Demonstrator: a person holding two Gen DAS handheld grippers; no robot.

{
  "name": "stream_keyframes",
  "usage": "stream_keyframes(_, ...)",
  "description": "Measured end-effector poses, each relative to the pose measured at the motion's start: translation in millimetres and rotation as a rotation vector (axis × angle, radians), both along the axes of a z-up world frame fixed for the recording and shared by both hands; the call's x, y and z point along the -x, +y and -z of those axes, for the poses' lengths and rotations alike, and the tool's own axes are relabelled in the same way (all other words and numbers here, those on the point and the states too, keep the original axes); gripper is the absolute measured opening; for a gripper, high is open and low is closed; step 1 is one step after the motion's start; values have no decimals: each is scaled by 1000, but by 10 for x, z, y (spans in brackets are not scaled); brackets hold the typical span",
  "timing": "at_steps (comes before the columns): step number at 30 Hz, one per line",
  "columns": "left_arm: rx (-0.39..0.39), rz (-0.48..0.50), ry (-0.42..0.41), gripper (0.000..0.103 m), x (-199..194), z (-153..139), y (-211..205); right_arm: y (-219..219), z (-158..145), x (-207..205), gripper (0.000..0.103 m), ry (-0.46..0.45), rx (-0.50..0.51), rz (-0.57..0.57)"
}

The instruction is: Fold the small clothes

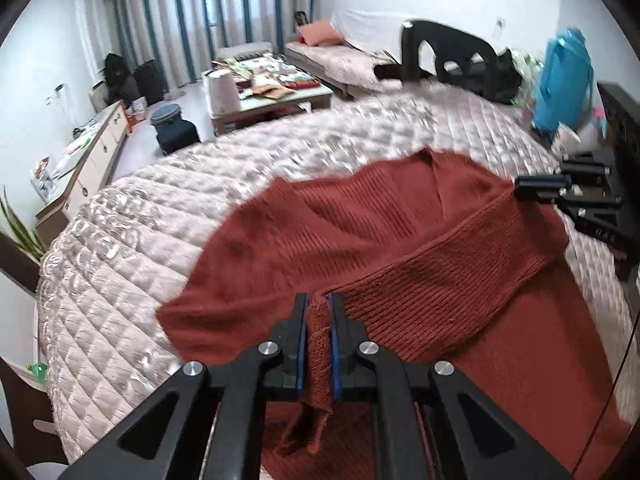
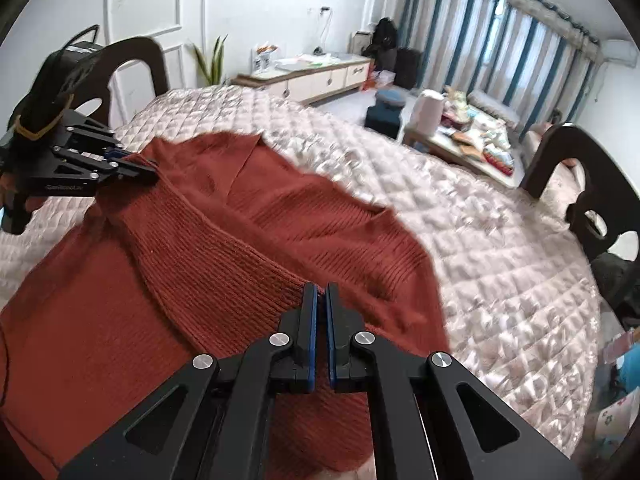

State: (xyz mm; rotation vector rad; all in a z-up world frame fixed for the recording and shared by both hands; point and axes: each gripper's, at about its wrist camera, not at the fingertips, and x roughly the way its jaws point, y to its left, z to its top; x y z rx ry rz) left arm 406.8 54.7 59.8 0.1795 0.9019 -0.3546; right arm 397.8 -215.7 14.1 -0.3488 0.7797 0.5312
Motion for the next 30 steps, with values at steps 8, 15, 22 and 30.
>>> stream_keyframes(8, -49, -134, 41, 13, -234, 284, 133, 139, 266, -276, 3, 46, 38, 70)
stream_keyframes(15, -63, -129, 9, 28, -181, 269, 165, 124, 343, -266, 8, 50, 25, 96)
stream_keyframes(22, -28, -205, -107, 74, 49, -12, 311, -101, 39, -78, 20, -15, -78, 176)
stream_keyframes(30, 2, -163, 25, 79, 224, 308, 276, -143, 282, 164, 23, 71, -5, 179)
